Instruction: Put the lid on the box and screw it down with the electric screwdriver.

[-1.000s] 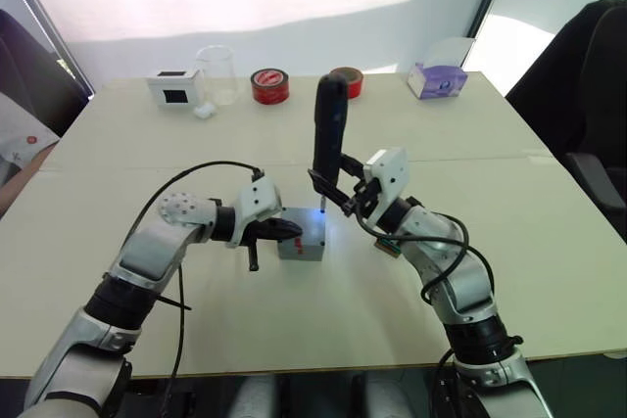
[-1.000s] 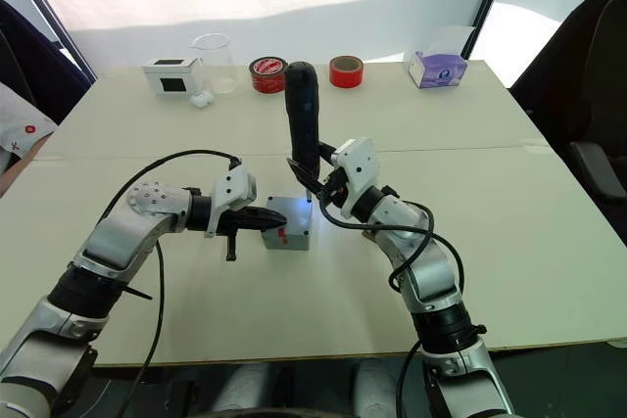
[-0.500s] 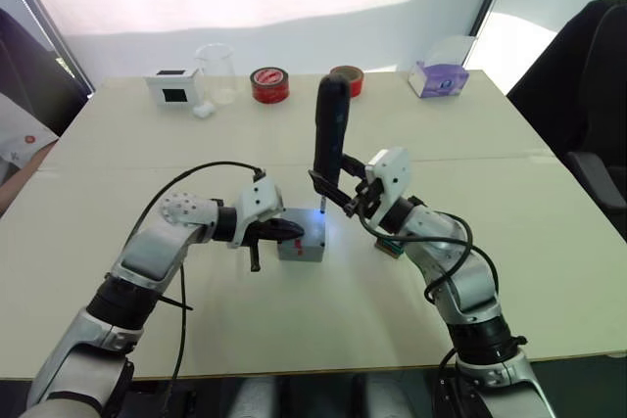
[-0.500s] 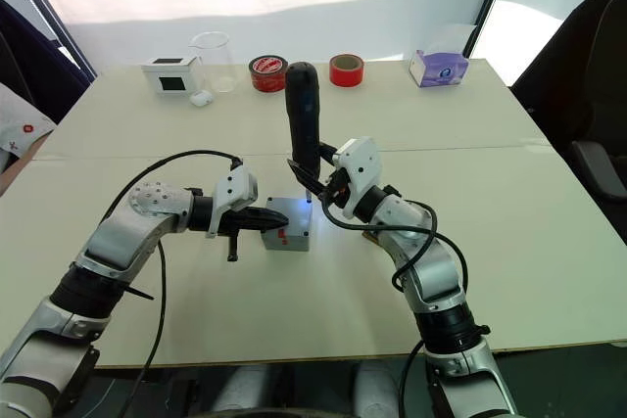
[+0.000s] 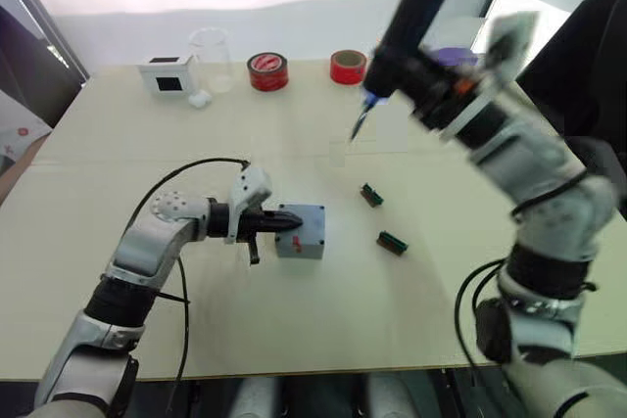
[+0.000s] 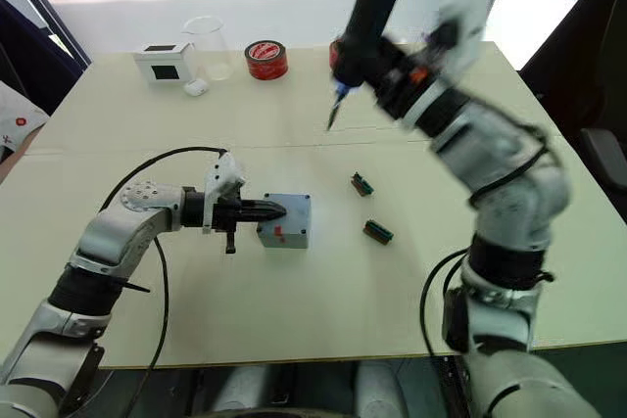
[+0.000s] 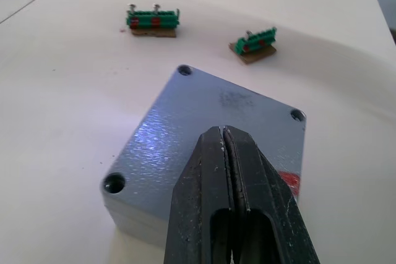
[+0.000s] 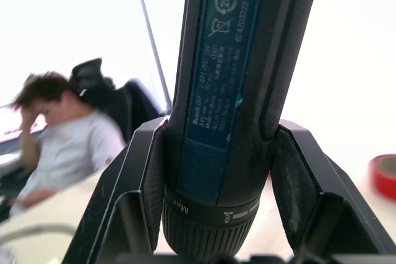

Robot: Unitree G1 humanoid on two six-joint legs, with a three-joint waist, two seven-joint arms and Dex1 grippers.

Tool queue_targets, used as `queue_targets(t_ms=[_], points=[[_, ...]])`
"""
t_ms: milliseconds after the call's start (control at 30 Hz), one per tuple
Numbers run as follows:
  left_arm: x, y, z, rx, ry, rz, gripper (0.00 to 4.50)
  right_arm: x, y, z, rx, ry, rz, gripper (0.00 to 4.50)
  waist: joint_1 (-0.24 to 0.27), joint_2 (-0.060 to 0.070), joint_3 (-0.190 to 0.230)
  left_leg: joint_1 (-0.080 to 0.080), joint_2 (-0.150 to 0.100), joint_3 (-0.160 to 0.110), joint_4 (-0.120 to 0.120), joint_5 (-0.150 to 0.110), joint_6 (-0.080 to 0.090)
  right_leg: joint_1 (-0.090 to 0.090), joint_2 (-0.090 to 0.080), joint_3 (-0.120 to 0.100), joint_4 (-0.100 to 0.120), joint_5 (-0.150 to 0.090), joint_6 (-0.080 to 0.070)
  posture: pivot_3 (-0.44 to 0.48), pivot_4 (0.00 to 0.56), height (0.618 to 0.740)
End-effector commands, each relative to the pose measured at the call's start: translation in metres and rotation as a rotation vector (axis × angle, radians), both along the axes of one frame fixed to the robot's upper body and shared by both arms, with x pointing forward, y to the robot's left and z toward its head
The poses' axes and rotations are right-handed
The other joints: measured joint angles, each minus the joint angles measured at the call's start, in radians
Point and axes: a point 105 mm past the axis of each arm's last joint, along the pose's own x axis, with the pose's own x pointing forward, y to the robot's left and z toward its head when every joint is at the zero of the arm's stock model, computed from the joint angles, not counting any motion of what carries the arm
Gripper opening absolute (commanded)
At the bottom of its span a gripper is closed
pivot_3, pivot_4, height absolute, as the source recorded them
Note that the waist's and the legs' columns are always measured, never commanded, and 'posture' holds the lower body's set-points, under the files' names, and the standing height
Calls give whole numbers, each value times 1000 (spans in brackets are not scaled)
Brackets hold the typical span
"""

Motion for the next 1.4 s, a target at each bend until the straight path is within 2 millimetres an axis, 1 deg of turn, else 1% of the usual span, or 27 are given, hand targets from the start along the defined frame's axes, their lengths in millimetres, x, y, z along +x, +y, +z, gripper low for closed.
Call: queue_targets(t_ms=[33,67,133,200,267,333,467,700,733,767,800,833,900,967,1033,1067,1100,1200,1233,1267,1300,1367,1400], points=[[-20,2,43,-45,-69,-97,0,-3,-54,-52,-273,469,-73,1855,0,-5,10,0,0,1,1,0,0,0,0,0,0,0,0,0,150,740],[-30,2,40,-1,-72,-144,0,-7,-72,-74,-348,588,-127,1855,4,-6,13,-1,0,1,1,0,0,-1,0,0,0,0,0,0,150,740],[-47,-2,37,51,-68,-220,0,-17,-95,-102,-396,754,-169,1855,10,-6,13,-6,0,-1,1,0,0,-3,0,-1,-3,0,-1,0,150,740],[-58,-4,36,82,-70,-273,0,-23,-108,-119,-387,851,-177,1855,9,-4,14,-9,0,1,1,-1,2,-5,0,-1,-4,0,0,0,150,740],[-65,-6,34,120,-86,-309,0,-27,-117,-131,-396,929,-187,1855,-3,2,19,-13,-1,3,2,-1,2,-9,-1,-1,-4,0,0,0,150,740],[-70,-8,32,145,-102,-331,0,-29,-125,-142,-405,997,-209,1855,-6,3,22,-14,-1,6,4,-1,2,-11,0,1,-4,2,4,0,150,740],[-73,-14,32,140,-115,-337,0,-29,-136,-159,-449,1084,-257,1855,0,3,22,-14,1,5,8,-1,2,-11,3,0,1,2,5,0,150,740],[-71,-11,26,157,-114,-296,0,-27,-143,-174,-512,1120,-278,1855,2,1,23,-16,0,4,14,-1,3,-10,3,1,1,4,7,0,150,740],[-69,-9,26,159,-116,-282,0,-26,-144,-174,-526,1116,-282,2853,1,1,23,-16,0,4,14,-1,3,-9,3,1,1,4,7,0,150,740],[-66,-6,28,160,-118,-262,0,-26,-146,-174,-540,1109,-286,3096,1,1,23,-15,0,4,14,-1,3,-9,3,1,1,4,7,0,150,740],[-61,-2,30,158,-122,-231,0,-25,-147,-173,-553,1096,-288,3419,1,1,23,-15,0,4,15,-1,3,-8,3,1,1,4,8,0,150,740],[-55,3,34,155,-128,-190,0,-24,-147,-171,-565,1079,-289,3862,2,1,23,-15,0,4,15,-1,3,-8,3,1,1,4,8,0,150,740],[-47,11,39,143,-135,-133,0,-22,-147,-168,-582,1050,-288,4439,3,1,23,-15,0,3,16,-1,3,-8,3,1,1,4,8,0,150,740],[-40,17,45,119,-137,-86,0,-20,-145,-163,-583,1026,-282,4439,2,1,23,-15,0,3,16,-1,3,-8,3,0,1,4,8,0,150,740],[-31,25,53,96,-142,-31,0,-17,-143,-155,-614,961,-285,4439,1,1,23,-15,0,3,16,-1,3,-8,3,0,1,4,8,0,150,740],[-27,31,57,87,-145,-3,0,-15,-141,-149,-614,930,-281,4439,1,1,23,-15,0,3,16,-1,3,-8,3,1,1,4,8,0,150,740],[-17,40,62,67,-153,50,0,-11,-135,-135,-636,846,-259,4439,1,1,23,-15,0,3,16,-1,3,-8,4,0,1,4,8,0,150,740],[5,63,66,60,-182,178,0,-5,-109,-95,-671,614,-172,4439,-1,1,23,-15,0,4,16,-1,3,-9,4,1,3,5,8,0,150,740],[9,67,64,71,-186,200,0,-5,-100,-86,-671,555,-145,4439,-2,1,23,-15,0,4,16,-1,3,-9,4,1,3,4,8,0,150,740],[12,69,63,77,-188,213,0,-4,-94,-80,-672,518,-127,4439,-2,1,23,-15,0,4,16,-1,3,-9,4,1,4,4,9,0,150,740],[15,72,58,96,-186,223,0,-4,-80,-70,-707,397,-88,4439,-1,0,23,-15,0,4,16,-1,3,-9,4,0,3,4,9,0,150,740],[19,74,52,118,-185,230,0,-5,-63,-61,-749,258,-43,4439,0,-1,23,-15,0,4,16,-1,3,-9,4,0,3,4,9,0,150,740],[18,74,43,160,-184,218,0,-13,-48,-68,-788,229,38,4439,2,-1,23,-15,0,4,16,-1,3,-9,4,1,3,4,9,0,150,740]])
